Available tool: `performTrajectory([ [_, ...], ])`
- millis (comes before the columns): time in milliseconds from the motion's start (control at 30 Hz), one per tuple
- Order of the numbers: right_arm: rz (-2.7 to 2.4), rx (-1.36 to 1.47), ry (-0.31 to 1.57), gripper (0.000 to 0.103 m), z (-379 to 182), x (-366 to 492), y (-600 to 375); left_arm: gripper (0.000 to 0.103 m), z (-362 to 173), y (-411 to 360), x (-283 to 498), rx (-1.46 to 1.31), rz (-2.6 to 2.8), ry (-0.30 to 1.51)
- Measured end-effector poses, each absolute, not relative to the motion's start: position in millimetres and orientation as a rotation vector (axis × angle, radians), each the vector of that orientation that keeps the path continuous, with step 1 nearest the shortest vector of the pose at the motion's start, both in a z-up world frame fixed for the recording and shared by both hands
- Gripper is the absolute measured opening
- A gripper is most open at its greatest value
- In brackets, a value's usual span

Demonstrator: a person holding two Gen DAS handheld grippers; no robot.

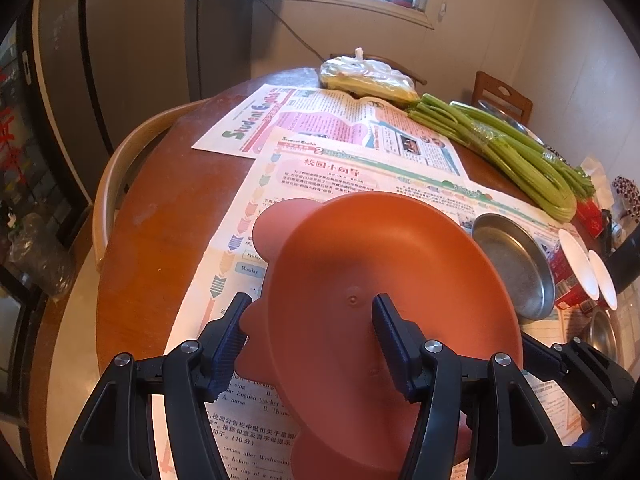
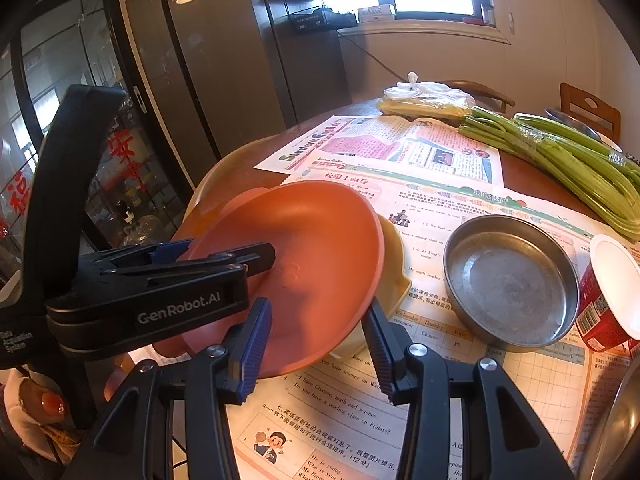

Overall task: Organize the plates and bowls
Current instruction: 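Lower the orange plate onto the yellow shell plate with the left tool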

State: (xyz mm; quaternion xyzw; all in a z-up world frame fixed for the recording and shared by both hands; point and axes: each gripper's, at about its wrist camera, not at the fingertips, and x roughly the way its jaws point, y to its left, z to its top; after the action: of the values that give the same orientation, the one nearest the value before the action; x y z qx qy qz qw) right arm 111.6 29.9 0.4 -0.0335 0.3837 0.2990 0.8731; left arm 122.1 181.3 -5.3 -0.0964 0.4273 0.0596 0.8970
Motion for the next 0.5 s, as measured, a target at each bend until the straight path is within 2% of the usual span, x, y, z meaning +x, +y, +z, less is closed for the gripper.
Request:
performTrajectory([
  [500,0.607,-0.087,0.819,0.047,-9.3,117.1,32.8,0.063,-16.4,178.7,129.1,-0.182,0.131,0.903],
])
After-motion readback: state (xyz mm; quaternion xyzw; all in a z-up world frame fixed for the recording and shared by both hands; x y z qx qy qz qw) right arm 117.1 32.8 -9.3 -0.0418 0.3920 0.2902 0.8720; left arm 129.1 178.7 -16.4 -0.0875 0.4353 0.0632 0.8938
